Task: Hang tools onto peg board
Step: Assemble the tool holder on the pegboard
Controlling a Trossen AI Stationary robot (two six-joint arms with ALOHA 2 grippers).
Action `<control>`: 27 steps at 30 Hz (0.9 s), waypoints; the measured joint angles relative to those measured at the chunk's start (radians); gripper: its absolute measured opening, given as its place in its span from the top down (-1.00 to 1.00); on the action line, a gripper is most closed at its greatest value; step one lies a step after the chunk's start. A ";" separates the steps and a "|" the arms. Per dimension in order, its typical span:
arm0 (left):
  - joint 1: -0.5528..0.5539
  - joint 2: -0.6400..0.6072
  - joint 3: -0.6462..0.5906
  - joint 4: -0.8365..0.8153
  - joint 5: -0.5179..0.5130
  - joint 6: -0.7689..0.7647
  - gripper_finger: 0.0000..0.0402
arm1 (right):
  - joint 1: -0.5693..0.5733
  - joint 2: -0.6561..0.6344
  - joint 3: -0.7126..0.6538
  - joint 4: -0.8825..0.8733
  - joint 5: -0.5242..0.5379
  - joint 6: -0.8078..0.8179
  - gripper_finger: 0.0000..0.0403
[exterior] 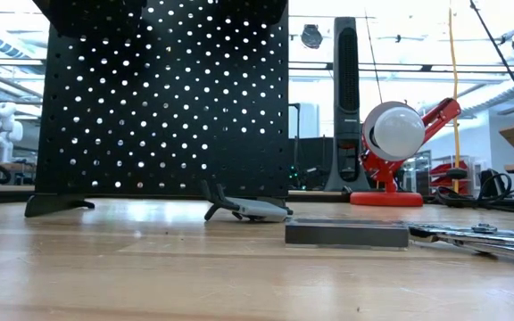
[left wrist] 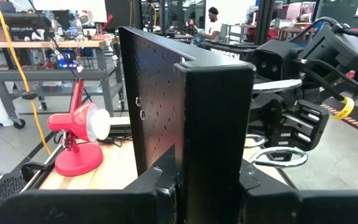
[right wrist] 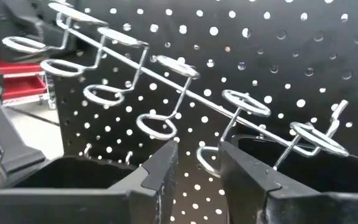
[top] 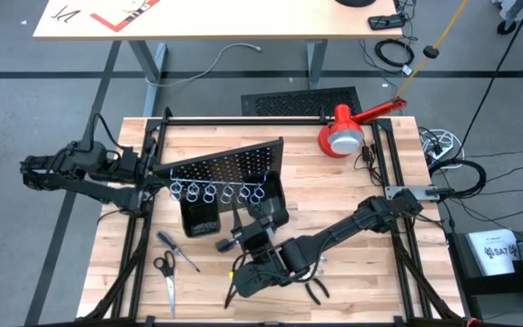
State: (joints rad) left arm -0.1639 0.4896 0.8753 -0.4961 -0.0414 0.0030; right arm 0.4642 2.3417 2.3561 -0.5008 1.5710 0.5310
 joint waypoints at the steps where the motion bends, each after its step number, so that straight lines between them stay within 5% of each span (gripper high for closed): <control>1: 0.000 0.000 0.000 0.000 0.000 0.000 0.68 | -0.003 0.000 0.000 -0.001 -0.001 0.010 0.46; 21: 0.000 0.000 0.001 -0.006 -0.002 0.002 0.68 | -0.019 0.014 0.001 0.037 -0.004 0.029 0.48; 27: 0.000 0.000 0.002 -0.007 -0.001 0.003 0.68 | 0.004 0.014 0.000 0.169 -0.014 -0.168 0.48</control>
State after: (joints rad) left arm -0.1638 0.4900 0.8768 -0.5034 -0.0428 0.0055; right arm 0.4681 2.3562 2.3558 -0.3319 1.5570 0.3627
